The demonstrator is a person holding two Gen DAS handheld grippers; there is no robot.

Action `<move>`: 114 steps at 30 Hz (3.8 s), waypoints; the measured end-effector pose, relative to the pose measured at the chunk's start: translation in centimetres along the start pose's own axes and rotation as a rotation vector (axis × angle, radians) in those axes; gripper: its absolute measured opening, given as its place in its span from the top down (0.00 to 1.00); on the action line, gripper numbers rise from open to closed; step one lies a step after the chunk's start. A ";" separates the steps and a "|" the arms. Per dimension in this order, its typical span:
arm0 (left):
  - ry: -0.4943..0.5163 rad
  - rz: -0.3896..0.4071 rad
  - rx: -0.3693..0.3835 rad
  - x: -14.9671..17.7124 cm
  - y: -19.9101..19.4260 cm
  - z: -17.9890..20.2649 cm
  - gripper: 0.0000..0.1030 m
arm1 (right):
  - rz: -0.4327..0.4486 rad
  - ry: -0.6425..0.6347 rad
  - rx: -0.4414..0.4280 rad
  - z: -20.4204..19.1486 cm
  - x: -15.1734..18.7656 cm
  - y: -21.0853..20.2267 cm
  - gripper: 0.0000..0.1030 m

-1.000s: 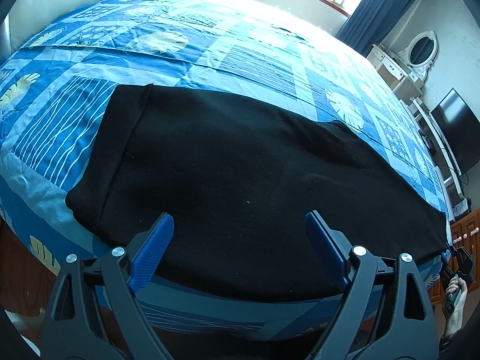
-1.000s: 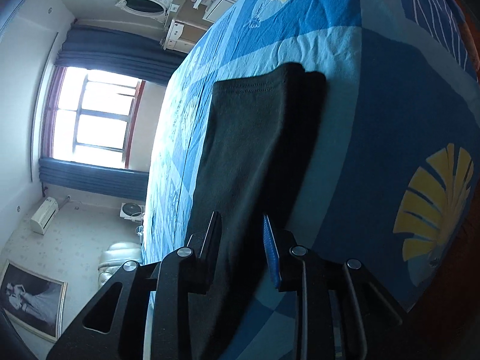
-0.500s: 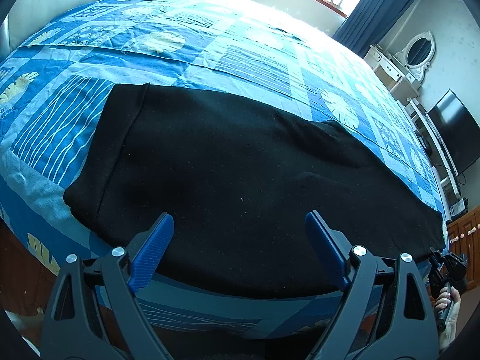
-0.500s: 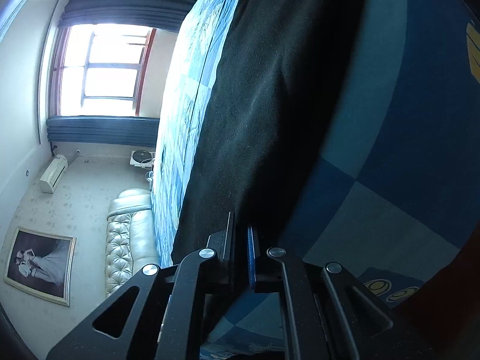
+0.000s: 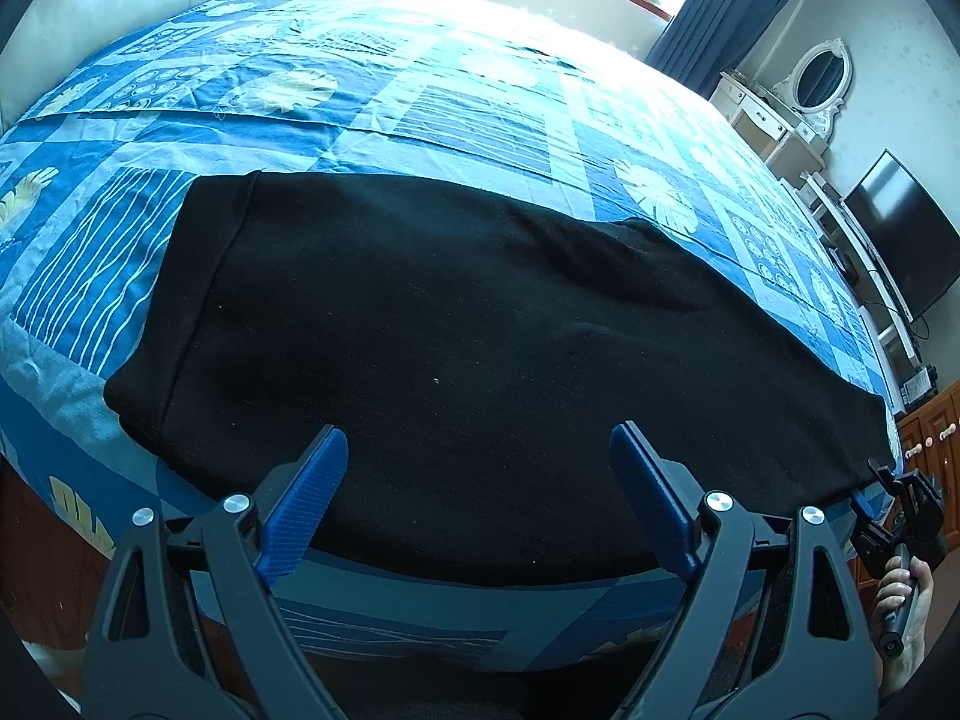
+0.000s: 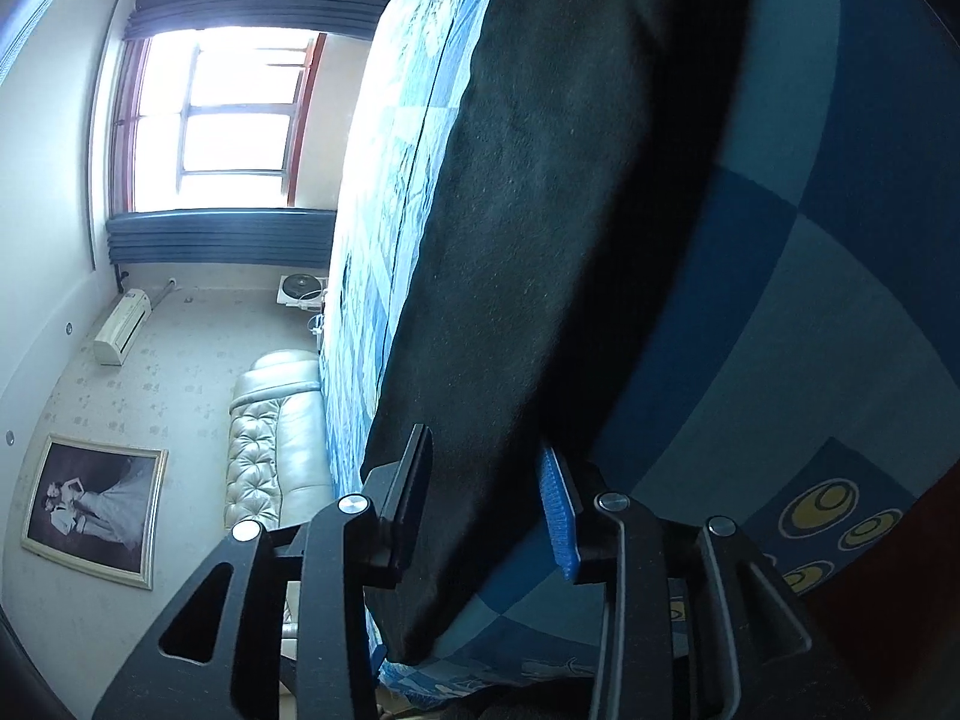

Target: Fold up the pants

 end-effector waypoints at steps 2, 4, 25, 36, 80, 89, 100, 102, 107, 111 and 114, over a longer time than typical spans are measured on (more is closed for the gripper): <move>0.000 -0.001 0.005 0.0 0.0 0.2 0.14 | -0.026 0.000 -0.004 -0.1 0.9 0.8 0.63; 0.003 0.001 0.007 0.0 -0.1 0.4 0.14 | -0.047 -0.008 -0.002 -0.3 1.8 1.5 0.63; 0.063 0.004 -0.004 0.5 -0.2 2.0 0.14 | -0.095 -0.112 0.088 -0.6 3.7 3.3 0.93; 0.071 0.002 -0.022 0.6 -0.2 2.0 0.13 | -0.129 -0.172 0.127 -0.6 4.4 2.2 0.91; 0.067 -0.034 -0.160 0.7 0.7 -2.3 0.12 | -0.104 -0.398 0.290 2.0 -23.6 -8.4 0.32; 0.075 -0.030 -0.150 1.3 0.1 -2.3 0.12 | -0.100 -0.452 0.412 1.6 -20.7 -7.9 0.77; 0.041 -0.022 -0.139 1.6 -1.0 -3.1 0.12 | 0.010 -0.463 0.138 -11.0 -15.3 -8.4 0.78; 0.043 -0.030 -0.134 1.9 -1.0 -3.0 0.12 | 0.001 -0.502 0.108 -13.8 -13.1 -7.7 0.78; 0.070 -0.030 -0.137 2.0 -1.1 -2.3 0.12 | -0.038 -0.627 0.054 -19.9 -6.6 -4.7 0.78; 0.065 -0.024 -0.105 1.9 -1.4 -1.4 0.12 | -0.092 -0.744 0.096 -21.7 -0.7 -0.4 0.78; 0.087 -0.014 -0.100 1.8 -1.7 -0.7 0.12 | -0.143 -0.797 0.146 -21.2 3.3 3.6 0.78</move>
Point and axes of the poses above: each gripper's, at about its wrist camera, not at the fingertips, and y roughly the way its jaws point, z to its right, x to its underside, the point moved 9 cm from there along y, roughly the way its jaws point, and after that the axes turned 6 degrees about y, right-handed, at the moved point
